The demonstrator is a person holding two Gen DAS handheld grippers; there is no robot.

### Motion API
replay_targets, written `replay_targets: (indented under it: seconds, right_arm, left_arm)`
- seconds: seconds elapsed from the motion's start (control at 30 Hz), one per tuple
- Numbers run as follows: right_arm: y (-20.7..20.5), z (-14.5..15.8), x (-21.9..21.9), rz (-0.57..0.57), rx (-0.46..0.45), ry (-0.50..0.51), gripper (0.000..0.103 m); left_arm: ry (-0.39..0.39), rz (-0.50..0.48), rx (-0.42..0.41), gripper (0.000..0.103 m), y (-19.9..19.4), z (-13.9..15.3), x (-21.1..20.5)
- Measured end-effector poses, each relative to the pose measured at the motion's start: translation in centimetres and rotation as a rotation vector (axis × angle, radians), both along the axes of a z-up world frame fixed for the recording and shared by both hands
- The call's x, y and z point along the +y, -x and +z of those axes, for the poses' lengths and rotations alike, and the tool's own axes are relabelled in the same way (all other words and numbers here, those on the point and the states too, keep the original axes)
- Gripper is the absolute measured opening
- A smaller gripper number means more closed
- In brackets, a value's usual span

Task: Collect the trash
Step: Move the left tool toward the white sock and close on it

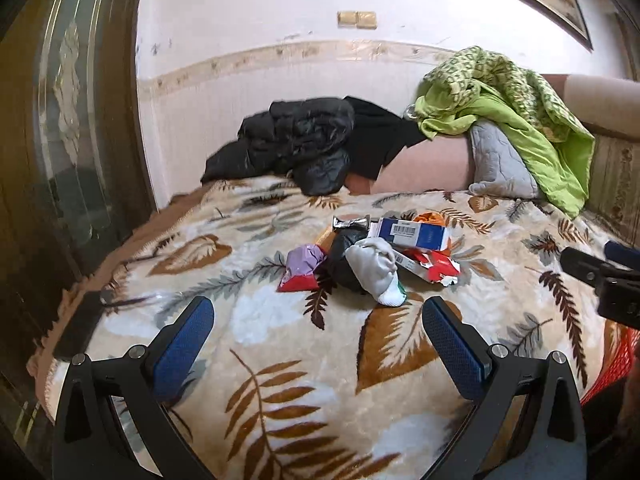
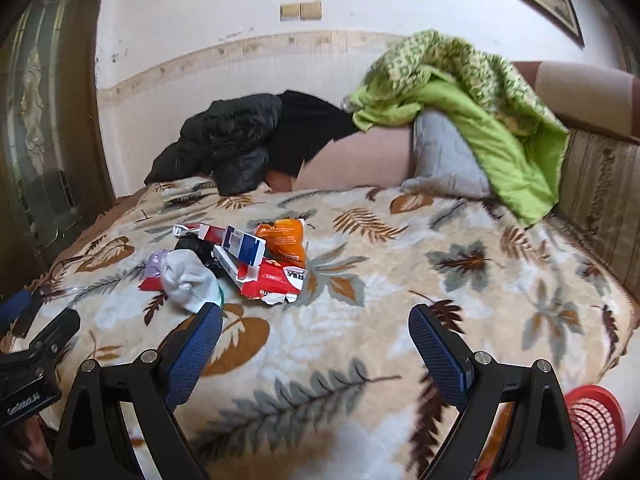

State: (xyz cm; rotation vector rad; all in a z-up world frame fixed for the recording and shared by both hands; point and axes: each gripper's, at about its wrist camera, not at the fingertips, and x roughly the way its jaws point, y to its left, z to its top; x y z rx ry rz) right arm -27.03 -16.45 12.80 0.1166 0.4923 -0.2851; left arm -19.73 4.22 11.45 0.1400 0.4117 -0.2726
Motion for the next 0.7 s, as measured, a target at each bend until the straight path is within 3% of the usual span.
replay_targets:
  seconds: [0.1,0.3,0.7]
  right_arm:
    - [1.0,0.1,0.0,-0.012,-0.013,0.002,0.096]
    - [1.3,0.0,-0.8,-0.044,-0.014,0.003,0.096]
    - [1.2,-0.2,-0.4,-0.048,-0.001,0.043,0.096]
  left_arm:
    - [-0.035,-0.008,0.001,0.103,0.1,-0.4,-0.7]
    - [-0.014,-0.005,0.017,0.103,-0.3,-0.7,-0.5]
    - [-0.048,-0.005,0.014,0.103,-0.1,-1.1,-0.9]
